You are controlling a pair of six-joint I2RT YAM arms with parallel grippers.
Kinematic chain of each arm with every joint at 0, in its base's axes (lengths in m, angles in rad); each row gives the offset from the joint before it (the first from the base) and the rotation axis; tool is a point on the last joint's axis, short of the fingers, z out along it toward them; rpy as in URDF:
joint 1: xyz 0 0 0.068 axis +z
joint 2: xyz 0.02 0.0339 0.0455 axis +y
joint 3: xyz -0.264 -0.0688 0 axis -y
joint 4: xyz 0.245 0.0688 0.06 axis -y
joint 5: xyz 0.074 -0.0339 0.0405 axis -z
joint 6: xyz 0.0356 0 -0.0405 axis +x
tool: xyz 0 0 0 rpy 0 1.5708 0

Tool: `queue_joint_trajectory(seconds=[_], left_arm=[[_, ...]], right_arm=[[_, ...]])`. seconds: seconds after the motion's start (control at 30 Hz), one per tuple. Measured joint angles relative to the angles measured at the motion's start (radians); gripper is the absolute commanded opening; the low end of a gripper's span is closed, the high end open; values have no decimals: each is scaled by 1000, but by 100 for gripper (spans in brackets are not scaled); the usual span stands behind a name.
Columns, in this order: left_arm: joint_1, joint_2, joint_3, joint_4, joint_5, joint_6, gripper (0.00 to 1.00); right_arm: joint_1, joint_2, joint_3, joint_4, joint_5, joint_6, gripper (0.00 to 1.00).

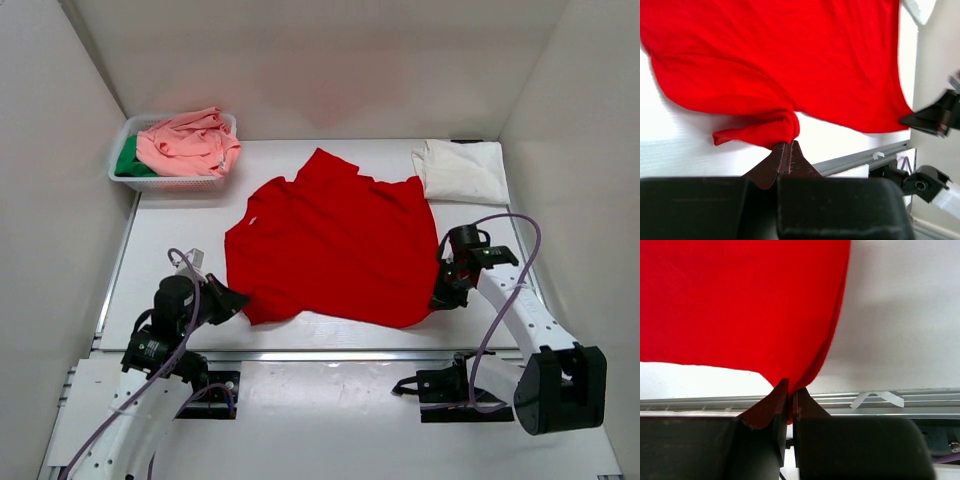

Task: Fold and stack the t-shirts
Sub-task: Flatten out the tshirt

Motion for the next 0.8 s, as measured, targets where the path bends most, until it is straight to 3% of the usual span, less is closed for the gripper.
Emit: queue_joint_trajectory(seconds=[0.3, 0.6, 0.8], left_arm=[[69, -89, 74, 35, 178, 84, 0], [7, -69, 52, -23, 236, 124, 0], [-12, -21, 17, -87, 253, 136, 0]], right_arm=[[-7, 162, 71, 3, 32, -70, 0], [-29, 318, 221, 54, 68, -118, 0], [-25, 361, 228, 73, 74, -123, 0]])
